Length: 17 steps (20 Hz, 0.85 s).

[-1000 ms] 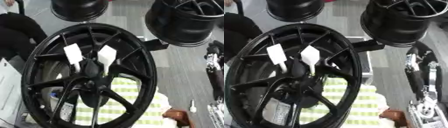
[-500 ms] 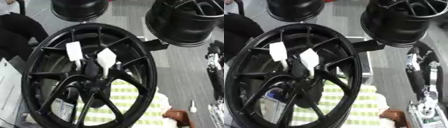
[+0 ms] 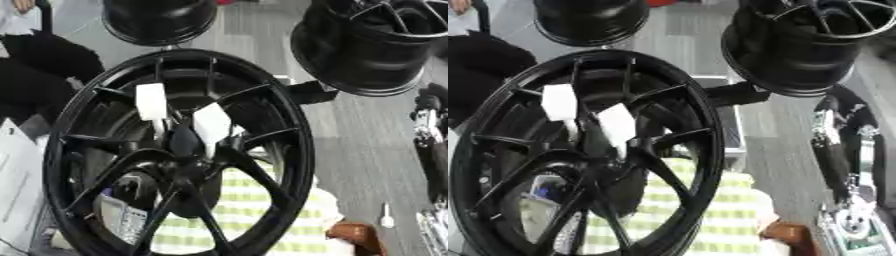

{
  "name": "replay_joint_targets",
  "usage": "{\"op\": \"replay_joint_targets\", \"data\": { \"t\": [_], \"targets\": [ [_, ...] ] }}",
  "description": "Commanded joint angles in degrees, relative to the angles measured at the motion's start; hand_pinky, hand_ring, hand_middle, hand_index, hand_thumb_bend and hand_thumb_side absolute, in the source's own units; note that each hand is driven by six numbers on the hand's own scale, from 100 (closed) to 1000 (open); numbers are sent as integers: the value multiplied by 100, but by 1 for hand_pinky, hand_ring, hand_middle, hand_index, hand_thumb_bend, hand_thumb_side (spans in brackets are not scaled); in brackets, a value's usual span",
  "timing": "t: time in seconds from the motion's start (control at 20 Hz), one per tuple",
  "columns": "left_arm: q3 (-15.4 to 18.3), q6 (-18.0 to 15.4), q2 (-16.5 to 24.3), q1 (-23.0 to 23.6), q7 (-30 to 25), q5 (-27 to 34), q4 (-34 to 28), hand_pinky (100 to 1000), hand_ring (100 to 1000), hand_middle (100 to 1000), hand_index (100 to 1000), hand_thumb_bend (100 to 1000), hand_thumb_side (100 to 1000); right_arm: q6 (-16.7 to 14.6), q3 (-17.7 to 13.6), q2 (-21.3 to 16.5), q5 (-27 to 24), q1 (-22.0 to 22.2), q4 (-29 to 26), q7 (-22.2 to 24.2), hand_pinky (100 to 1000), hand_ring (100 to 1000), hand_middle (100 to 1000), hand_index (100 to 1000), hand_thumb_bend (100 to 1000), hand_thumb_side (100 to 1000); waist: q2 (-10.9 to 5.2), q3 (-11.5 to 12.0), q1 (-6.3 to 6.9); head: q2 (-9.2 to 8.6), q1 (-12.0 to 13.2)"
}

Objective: Pull the pin out of the wheel hub.

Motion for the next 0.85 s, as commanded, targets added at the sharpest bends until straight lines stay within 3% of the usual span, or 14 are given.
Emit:
{"op": "replay_joint_targets", "data": {
  "t": [0.05,0.1,0.15,0.35,0.55,0.85],
  "targets": [
    [126,-12,225,-74,98,76,-128,781,771,741,785,168,264,-3,-41,-102,4,-47,-102,-11,773,836,777,841,100,667,-110,0,33,-48,-12],
    [144,-15,219,-81,210,134,-168,773,753,723,773,100,265,-3,-43,-108,5,-44,-102,-12,773,836,777,840,100,667,-114,3,31,-46,-16],
    [173,-16,205,-94,375,241,-223,766,738,709,767,100,314,-5,-46,-115,7,-41,-102,-14,773,836,777,840,100,667,-118,8,29,-42,-21],
    [214,15,189,-94,1183,795,-518,749,691,668,743,100,369,-9,-47,-135,15,-28,-102,-17,773,835,777,840,100,665,-128,20,17,-51,-26],
    [187,45,207,-29,1870,1474,-986,741,667,647,732,100,377,-41,-46,-207,37,-26,-102,-27,774,835,776,840,100,662,-134,38,4,-62,-43],
    [58,32,330,267,1985,2443,-2015,740,659,641,733,100,426,-133,-54,-460,67,-96,-102,-48,778,837,778,839,100,646,-123,50,-12,-76,-72]
  ]
}}
